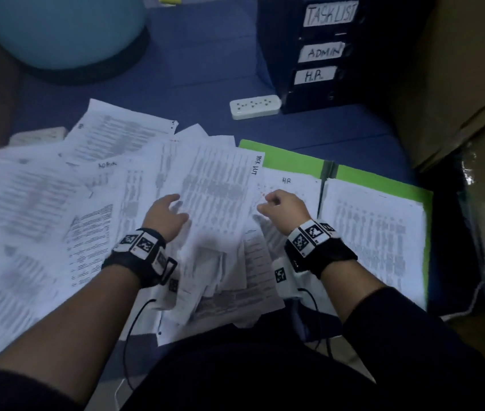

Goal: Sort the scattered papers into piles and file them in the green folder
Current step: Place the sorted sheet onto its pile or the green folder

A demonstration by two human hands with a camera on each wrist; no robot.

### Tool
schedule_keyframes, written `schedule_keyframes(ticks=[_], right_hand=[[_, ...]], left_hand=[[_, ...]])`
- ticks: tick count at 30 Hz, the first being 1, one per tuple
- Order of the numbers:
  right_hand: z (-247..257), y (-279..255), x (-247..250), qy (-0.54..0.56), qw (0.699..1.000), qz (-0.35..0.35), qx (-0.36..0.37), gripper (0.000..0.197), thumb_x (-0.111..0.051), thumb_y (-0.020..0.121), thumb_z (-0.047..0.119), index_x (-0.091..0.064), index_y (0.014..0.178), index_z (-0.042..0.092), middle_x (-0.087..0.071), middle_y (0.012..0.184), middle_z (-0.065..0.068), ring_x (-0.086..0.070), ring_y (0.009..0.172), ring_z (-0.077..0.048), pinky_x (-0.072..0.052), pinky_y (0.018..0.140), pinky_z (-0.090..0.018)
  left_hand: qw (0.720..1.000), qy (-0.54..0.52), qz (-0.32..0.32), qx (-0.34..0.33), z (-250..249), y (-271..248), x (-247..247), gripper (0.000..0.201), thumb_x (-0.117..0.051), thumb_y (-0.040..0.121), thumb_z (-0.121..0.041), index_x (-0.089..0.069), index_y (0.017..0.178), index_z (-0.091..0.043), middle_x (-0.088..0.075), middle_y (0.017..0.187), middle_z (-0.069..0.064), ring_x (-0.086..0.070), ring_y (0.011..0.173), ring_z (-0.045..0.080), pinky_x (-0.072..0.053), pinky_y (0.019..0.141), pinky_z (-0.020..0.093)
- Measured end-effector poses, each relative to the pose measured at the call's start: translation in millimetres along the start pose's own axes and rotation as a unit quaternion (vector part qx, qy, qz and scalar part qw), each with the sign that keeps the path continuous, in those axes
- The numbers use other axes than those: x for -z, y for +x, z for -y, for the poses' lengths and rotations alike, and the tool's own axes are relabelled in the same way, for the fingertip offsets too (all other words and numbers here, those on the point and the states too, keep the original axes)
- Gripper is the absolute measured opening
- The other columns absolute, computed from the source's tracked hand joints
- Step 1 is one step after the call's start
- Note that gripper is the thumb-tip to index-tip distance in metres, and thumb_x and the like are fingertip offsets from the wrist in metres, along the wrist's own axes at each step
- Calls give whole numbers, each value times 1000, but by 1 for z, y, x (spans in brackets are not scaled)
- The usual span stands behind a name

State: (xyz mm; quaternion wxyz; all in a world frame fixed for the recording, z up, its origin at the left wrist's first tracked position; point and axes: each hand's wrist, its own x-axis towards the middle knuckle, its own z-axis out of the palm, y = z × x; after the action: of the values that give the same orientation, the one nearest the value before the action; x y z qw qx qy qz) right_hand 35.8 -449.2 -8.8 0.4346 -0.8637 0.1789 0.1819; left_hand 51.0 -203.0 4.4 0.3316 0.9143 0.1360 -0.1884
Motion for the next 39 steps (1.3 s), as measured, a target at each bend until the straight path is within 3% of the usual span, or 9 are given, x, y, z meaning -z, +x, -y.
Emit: schedule_keyframes(ticks=[5, 10, 13, 17, 22, 27, 31, 34, 39], right_hand=[[35, 29, -50, -20, 993, 25, -115, 78, -68, 85, 36, -28, 142, 2, -45, 138, -18, -51, 120, -33, -42, 78, -34], [54, 41, -66, -24, 995, -73, -69, 19, -60, 91, 16, -43, 97, 15, -56, 102, -11, -49, 80, -21, -30, 49, -24], [66, 32, -58, -13, 991, -130, -1, 10, -50, 93, 6, -47, 88, 14, -47, 80, -5, -42, 60, -20, -32, 44, -23], [67, 10, -40, -23, 979, -195, 46, 5, -52, 92, 10, -56, 93, 9, -54, 84, -10, -47, 74, -24, -31, 57, -30], [66, -17, -58, 128, 983, -119, 57, 10, -59, 81, 23, -52, 78, 16, -51, 65, -13, -45, 59, -20, -39, 57, -35], [73, -18, -105, 165, 985, -47, 13, 27, -61, 89, 18, -44, 68, 20, -38, 56, 1, -35, 53, -16, -30, 52, -29], [77, 13, -121, 84, 992, -84, -49, 20, -63, 88, 36, -62, 94, 17, -65, 97, -3, -63, 95, -30, -52, 86, -41], [81, 42, -125, -187, 964, -119, -148, 76, -68, 78, 54, -42, 132, 7, -44, 132, -12, -42, 121, -33, -40, 95, -45], [89, 54, -139, -242, 948, -123, -165, 73, -76, 73, 43, -42, 126, 6, -44, 131, -16, -42, 121, -34, -37, 97, -50]], left_hand=[[995, 68, 77, -6, 43, 3, 15, 62, -60, 91, -18, -33, 145, -8, -31, 153, 9, -31, 139, 24, -25, 111, 30], [996, 1, 94, -9, 62, 6, 21, 62, -62, 88, -17, -36, 144, -12, -39, 148, 9, -39, 133, 25, -31, 105, 33], [995, -63, 77, 1, 73, 13, 29, 58, -62, 89, -16, -39, 141, -15, -42, 145, 12, -43, 130, 27, -36, 106, 38], [987, -133, 91, -2, 85, 25, 47, 56, -59, 92, -16, -35, 143, -16, -40, 145, 13, -45, 126, 29, -44, 99, 44], [944, -313, 107, -9, 95, 38, 68, 71, -65, 88, -14, -24, 146, -18, -52, 131, 9, -57, 113, 26, -50, 88, 42], [936, -347, 54, -13, 114, 39, 82, 33, -61, 86, 1, -58, 116, -11, -67, 100, -3, -64, 100, 24, -53, 80, 34], [976, -208, -62, 14, 142, 45, 102, 22, -65, 84, -3, -63, 106, -3, -66, 99, 8, -62, 95, 25, -50, 76, 28], [979, -191, -73, 28, 158, 45, 113, 24, -64, 86, -5, -64, 110, -4, -64, 101, 9, -61, 95, 26, -49, 88, 38], [977, -192, -84, 39, 166, 40, 116, 22, -58, 88, -8, -63, 110, -8, -64, 103, 10, -60, 98, 28, -49, 88, 42]])
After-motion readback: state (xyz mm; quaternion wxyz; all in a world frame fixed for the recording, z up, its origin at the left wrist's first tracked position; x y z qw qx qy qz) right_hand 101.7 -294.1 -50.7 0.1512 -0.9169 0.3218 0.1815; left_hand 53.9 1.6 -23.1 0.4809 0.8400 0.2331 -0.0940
